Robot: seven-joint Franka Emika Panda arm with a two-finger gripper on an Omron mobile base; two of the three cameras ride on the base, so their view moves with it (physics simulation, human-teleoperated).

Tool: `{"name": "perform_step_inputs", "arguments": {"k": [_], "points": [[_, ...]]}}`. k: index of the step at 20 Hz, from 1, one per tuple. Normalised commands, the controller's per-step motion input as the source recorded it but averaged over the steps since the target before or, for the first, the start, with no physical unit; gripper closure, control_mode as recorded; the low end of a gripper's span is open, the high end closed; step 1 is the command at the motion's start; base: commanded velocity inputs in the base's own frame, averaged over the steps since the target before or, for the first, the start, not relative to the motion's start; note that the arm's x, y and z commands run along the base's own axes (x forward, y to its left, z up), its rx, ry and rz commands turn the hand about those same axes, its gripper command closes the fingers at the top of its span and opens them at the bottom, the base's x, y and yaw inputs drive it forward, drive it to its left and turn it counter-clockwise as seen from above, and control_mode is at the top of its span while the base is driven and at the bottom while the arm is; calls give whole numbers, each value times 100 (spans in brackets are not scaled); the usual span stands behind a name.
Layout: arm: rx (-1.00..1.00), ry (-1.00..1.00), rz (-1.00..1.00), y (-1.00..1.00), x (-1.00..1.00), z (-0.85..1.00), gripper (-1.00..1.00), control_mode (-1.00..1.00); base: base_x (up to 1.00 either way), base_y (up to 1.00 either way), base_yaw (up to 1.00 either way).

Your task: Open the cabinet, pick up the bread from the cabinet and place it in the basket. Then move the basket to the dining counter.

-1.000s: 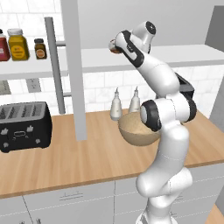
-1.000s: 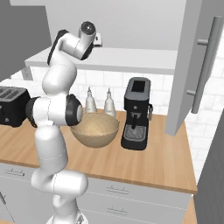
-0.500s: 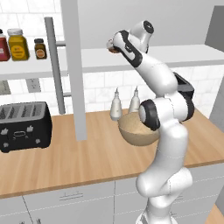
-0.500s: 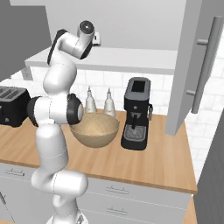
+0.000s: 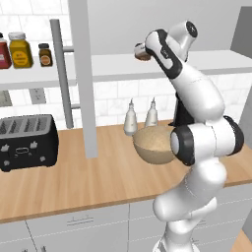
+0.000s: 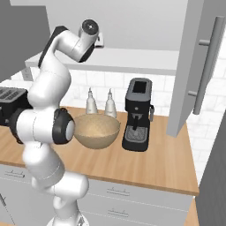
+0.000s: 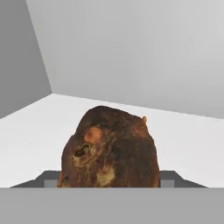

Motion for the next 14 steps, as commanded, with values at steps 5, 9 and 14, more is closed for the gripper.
{"name": "perform_step_inputs", "arguments": {"k": [5,9,14], "points": [[6,-6,0,-9,-100,2,100,-100,0,0,0],[2,0,-2,-1,-100,5,100,-100,0,0,0],[4,13,-3,-1,-100,0,100,-100,0,0,0]]}}
